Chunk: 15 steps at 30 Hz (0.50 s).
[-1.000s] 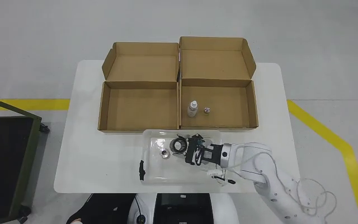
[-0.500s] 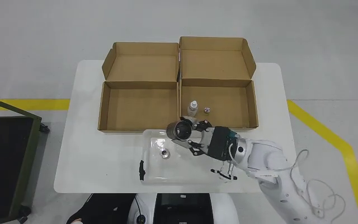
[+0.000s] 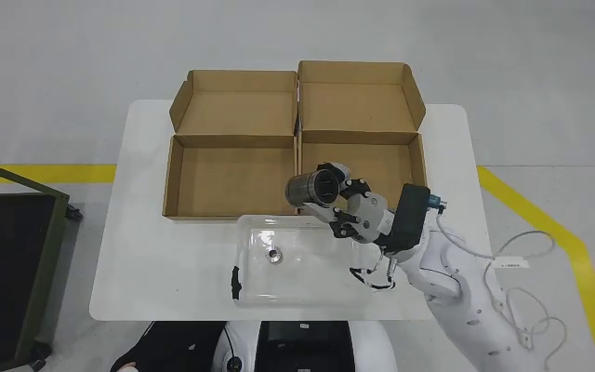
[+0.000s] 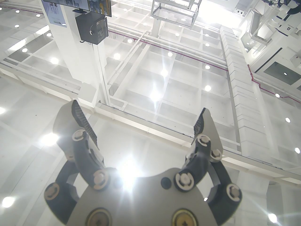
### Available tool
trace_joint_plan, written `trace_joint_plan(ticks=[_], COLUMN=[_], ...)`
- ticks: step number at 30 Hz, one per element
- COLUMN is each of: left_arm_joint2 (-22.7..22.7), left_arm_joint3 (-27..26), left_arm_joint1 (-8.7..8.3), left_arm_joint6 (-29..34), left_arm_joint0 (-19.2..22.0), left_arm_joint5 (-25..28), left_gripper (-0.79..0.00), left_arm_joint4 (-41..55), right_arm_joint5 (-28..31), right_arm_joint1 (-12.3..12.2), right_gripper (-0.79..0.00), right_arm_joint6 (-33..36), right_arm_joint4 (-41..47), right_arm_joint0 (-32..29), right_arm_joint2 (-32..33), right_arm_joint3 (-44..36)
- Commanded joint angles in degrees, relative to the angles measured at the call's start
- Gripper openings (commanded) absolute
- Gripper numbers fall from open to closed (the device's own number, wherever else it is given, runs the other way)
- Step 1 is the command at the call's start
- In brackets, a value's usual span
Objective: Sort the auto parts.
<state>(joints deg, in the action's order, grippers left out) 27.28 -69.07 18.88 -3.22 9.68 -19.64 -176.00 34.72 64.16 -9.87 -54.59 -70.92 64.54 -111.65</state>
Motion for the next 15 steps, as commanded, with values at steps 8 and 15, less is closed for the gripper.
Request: trace_joint_plan(ticks=[8,15], left_arm_joint2=[0.0,0.0], left_arm_joint3=[0.0,0.0], left_arm_joint1=[0.0,0.0], left_arm_joint6=[0.0,0.0], left_arm_joint0=[0.0,0.0], left_arm_joint5=[0.0,0.0], left_gripper=[0.0,0.0], left_arm_joint4=[0.0,0.0], right_arm_joint5=[0.61,0.88], right_arm_joint1=[0.29,0.43], right_gripper=[-0.785,-0.785], right_arm_joint6=[-0.95,0.13], right_arm_joint4=[2.42,2.27], right_arm_joint0=[0.33,0.01], right_arm_joint2=[1.28,1.7], right_arm_joint3=[1.07,1.24])
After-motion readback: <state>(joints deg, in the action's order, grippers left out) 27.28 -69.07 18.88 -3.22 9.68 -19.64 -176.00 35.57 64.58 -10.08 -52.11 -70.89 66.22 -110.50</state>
